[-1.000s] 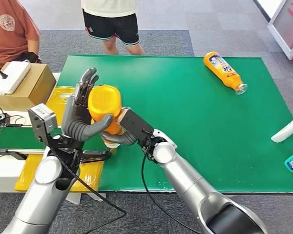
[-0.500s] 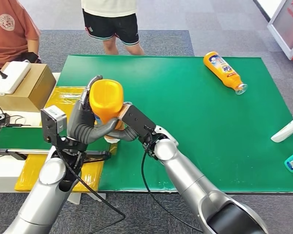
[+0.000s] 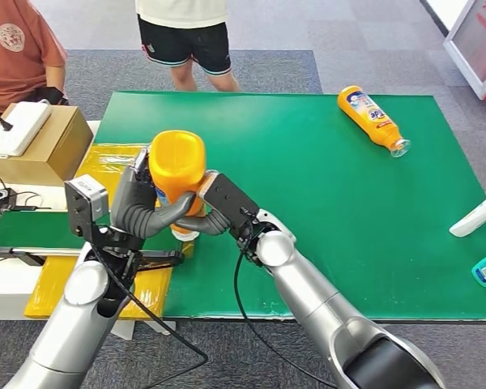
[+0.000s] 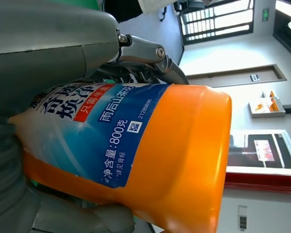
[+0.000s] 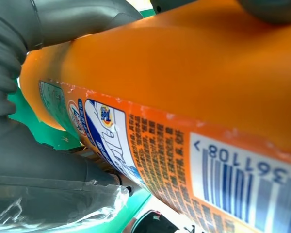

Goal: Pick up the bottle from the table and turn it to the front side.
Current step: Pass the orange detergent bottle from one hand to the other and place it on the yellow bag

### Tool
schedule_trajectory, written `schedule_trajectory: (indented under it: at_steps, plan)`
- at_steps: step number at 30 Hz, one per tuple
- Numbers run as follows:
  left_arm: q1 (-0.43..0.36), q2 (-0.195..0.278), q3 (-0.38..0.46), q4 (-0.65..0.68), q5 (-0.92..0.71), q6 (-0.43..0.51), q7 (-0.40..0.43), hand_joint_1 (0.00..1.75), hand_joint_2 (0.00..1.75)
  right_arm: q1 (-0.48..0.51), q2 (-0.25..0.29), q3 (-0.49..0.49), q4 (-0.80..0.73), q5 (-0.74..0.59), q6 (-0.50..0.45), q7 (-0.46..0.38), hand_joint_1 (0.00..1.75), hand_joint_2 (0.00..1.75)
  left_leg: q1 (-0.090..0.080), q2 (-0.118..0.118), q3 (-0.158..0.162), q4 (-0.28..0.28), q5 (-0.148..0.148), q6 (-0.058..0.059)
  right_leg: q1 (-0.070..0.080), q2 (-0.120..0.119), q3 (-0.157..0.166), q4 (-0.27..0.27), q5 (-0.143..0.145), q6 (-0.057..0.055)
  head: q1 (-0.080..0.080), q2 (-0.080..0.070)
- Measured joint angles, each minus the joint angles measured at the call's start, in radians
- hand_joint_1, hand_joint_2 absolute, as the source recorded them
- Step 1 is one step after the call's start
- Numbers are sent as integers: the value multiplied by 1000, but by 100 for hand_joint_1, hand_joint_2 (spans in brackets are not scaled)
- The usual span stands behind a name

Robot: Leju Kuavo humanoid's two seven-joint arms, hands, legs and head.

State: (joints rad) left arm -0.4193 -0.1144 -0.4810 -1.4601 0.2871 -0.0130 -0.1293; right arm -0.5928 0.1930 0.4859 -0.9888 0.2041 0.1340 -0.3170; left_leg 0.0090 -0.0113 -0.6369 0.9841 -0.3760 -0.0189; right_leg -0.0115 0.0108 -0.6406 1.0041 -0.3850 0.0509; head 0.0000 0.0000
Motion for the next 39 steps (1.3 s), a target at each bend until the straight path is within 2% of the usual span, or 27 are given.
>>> schedule_trajectory:
  at_steps: [4,5,8,9,29,39]
  plan:
    - [0,1,0,1,5,0,0,175,175,0,0,6,9,0,-4,0,175,175,0,0,0,0,0,0,0,0,0,0,0,0,0,0]
    - [0,1,0,2,6,0,0,175,175,-1,0,7,13,0,-6,0,147,175,0,0,0,0,0,0,0,0,0,0,0,0,0,0]
    - [0,2,0,5,12,0,0,175,175,-4,0,11,26,0,-10,0,16,175,0,0,0,0,0,0,0,0,0,0,0,0,0,0]
    - [0,2,0,6,14,0,-1,175,175,-7,0,12,32,0,-12,0,0,175,0,0,0,0,0,0,0,0,0,0,0,0,0,0]
    - [4,28,2,-5,44,4,-18,175,175,-41,-2,24,91,6,-48,37,0,175,0,0,0,0,0,0,0,0,0,0,0,0,0,0]
    - [1,67,5,-22,-88,72,-38,175,175,-66,-24,5,141,29,-115,35,0,175,0,0,0,0,0,0,0,0,-1,0,0,0,0,0]
